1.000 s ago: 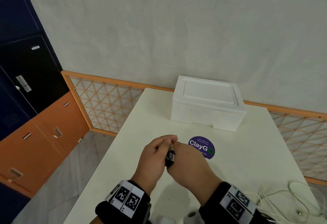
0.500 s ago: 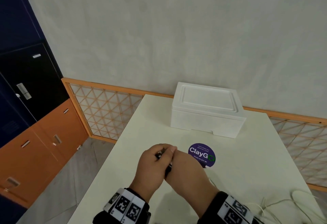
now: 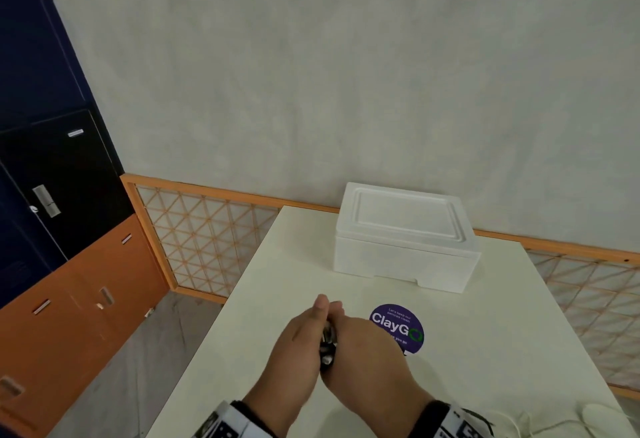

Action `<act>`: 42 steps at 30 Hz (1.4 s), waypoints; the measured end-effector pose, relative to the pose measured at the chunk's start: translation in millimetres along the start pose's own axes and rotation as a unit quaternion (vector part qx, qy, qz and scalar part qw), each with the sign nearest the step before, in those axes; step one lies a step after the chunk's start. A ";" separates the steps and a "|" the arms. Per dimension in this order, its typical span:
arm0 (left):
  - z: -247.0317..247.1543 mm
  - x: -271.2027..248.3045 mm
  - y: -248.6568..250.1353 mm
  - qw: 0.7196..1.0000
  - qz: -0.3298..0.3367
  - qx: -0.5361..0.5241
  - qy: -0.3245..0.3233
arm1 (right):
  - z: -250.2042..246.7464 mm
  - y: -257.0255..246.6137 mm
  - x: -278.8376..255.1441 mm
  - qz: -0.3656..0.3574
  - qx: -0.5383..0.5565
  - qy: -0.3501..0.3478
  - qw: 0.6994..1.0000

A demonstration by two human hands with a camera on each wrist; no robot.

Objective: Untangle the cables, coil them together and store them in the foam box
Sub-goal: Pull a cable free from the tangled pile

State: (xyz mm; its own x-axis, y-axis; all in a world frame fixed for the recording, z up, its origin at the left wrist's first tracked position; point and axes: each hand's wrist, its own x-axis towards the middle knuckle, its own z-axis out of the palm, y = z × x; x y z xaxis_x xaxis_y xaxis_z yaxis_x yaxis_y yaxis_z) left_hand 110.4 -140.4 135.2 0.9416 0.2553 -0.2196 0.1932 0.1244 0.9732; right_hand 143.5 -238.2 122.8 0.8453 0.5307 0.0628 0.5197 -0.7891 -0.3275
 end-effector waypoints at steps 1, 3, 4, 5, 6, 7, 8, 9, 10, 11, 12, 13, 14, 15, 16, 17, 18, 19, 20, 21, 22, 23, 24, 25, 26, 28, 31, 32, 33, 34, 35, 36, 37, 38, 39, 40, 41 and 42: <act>-1.6 2.2 2.6 0.999 -0.016 -0.025 -0.013 | -1.1 -1.2 0.4 0.001 0.005 0.000 1.000; -4.2 4.3 6.8 0.997 -0.044 -0.060 -0.028 | -5.3 -2.6 1.6 0.005 0.011 -0.002 1.000; -3.4 4.7 5.7 0.998 -0.039 -0.049 -0.019 | -7.4 -2.8 2.2 0.006 0.012 -0.008 1.000; -1.2 4.4 2.7 1.000 -0.017 -0.010 0.000 | -10.2 -2.5 2.3 0.005 0.008 -0.014 1.000; 0.3 3.6 -1.0 0.999 0.017 0.039 0.024 | -12.1 -1.8 2.2 0.004 0.004 -0.014 1.000; 0.8 2.5 -4.1 0.994 0.051 0.084 0.049 | -12.8 -2.2 2.3 0.006 0.001 -0.012 1.000; 1.3 2.0 -5.4 0.989 0.077 0.111 0.064 | -12.1 -3.4 3.1 0.009 -0.002 -0.010 1.000; 1.5 3.1 -7.2 0.985 0.096 0.123 0.070 | -10.6 -5.2 3.9 0.012 -0.012 -0.012 1.000; 1.7 5.0 -9.3 0.984 0.106 0.127 0.073 | -8.9 -7.8 5.0 0.011 -0.025 -0.013 1.000; 2.2 8.0 -11.3 0.983 0.105 0.128 0.078 | -7.6 -10.5 5.4 0.011 -0.038 -0.021 0.999; 2.1 10.0 -12.2 0.984 0.099 0.131 0.075 | -6.6 -12.2 5.7 0.010 -0.047 -0.028 0.998; 1.6 11.2 -12.8 0.983 0.096 0.139 0.069 | -6.7 -12.8 6.3 0.007 -0.053 -0.032 0.998; 1.3 11.1 -13.2 0.982 0.097 0.151 0.063 | -6.7 -11.9 6.0 0.003 -0.055 -0.033 0.998; 0.2 9.8 -12.5 0.979 0.107 0.163 0.059 | -8.7 -11.1 4.9 -0.004 -0.055 -0.026 0.998; -1.5 8.2 -10.6 0.976 0.120 0.173 0.053 | -10.7 -10.9 3.6 -0.010 -0.053 -0.016 0.998; -3.2 6.8 -8.4 0.973 0.133 0.186 0.041 | -11.9 -9.5 2.8 -0.018 -0.050 -0.005 0.999; -4.3 5.9 -5.8 0.968 0.147 0.203 0.025 | -12.8 -8.1 2.0 -0.028 -0.045 0.009 0.999; -4.2 5.5 -4.1 0.961 0.158 0.224 0.014 | -14.6 -7.2 1.9 -0.036 -0.041 0.015 0.998; -3.1 5.9 -3.7 0.955 0.167 0.245 0.016 | -15.6 -6.7 1.9 -0.038 -0.036 0.019 0.998; -1.8 6.9 -3.8 0.950 0.173 0.258 0.028 | -16.0 -6.4 1.5 -0.026 -0.019 0.026 0.999; -0.1 8.4 -4.4 0.949 0.178 0.257 0.047 | -16.0 -6.1 2.4 -0.012 -0.007 0.038 0.999; 1.5 10.2 -5.1 0.953 0.178 0.237 0.066 | -14.0 -5.8 3.0 -0.004 0.001 0.052 0.999; 2.9 12.3 -5.9 0.959 0.176 0.207 0.081 | -14.3 -6.3 3.6 0.004 -0.005 0.057 0.998; 3.7 13.8 -6.4 0.964 0.175 0.179 0.090 | -13.2 -10.0 4.6 0.015 -0.018 0.047 0.999; 3.6 15.9 -7.5 0.966 0.177 0.161 0.096 | -11.0 -11.8 6.4 0.022 -0.032 0.042 0.998; 2.1 19.7 -8.6 0.963 0.194 0.159 0.098 | -10.4 -13.1 7.9 0.036 -0.054 0.054 0.996; -0.6 26.8 -8.5 0.942 0.247 0.209 0.091 | -7.5 -8.3 6.5 0.024 0.043 0.061 0.997; -2.0 29.5 -8.1 0.934 0.258 0.230 0.086 | -6.2 -3.5 5.8 0.019 0.134 0.026 0.990; -3.8 32.5 -7.5 0.931 0.262 0.241 0.087 | -5.5 2.1 5.8 0.014 0.212 -0.002 0.977; -5.6 35.3 -7.1 0.932 0.258 0.239 0.091 | -8.8 7.8 4.6 0.008 0.278 -0.024 0.960; -7.6 37.4 -5.3 0.936 0.248 0.229 0.097 | -9.2 13.8 3.2 0.012 0.338 -0.053 0.940; -9.7 39.0 -3.4 0.943 0.236 0.211 0.102 | -10.6 19.6 1.6 0.019 0.387 -0.074 0.919; -11.7 40.5 -0.9 0.948 0.225 0.196 0.108 | -9.1 24.5 -0.3 0.029 0.412 -0.091 0.906; -13.6 43.5 -0.3 0.953 0.215 0.181 0.114 | -6.6 27.9 -1.7 0.034 0.403 -0.091 0.910; -15.3 46.3 -0.1 0.957 0.202 0.170 0.118 | -5.6 29.7 -1.8 0.033 0.374 -0.080 0.923; -16.3 48.9 -0.2 0.964 0.181 0.161 0.113 | -4.8 30.7 -0.9 0.017 0.339 -0.070 0.938; -15.7 50.4 0.7 0.971 0.157 0.152 0.101 | -4.1 31.7 0.2 0.003 0.312 -0.065 0.948; -15.1 50.6 2.2 0.979 0.127 0.134 0.086 | -4.0 31.6 1.5 -0.004 0.288 -0.063 0.956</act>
State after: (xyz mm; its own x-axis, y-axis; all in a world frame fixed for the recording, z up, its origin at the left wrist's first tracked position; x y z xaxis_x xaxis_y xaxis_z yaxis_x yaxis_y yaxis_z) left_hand 154.3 -112.7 125.2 0.9131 0.4051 0.0468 0.0449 -0.2141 0.9758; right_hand 161.7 -263.6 116.3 0.8011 0.5976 -0.0347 0.3409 -0.5031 -0.7942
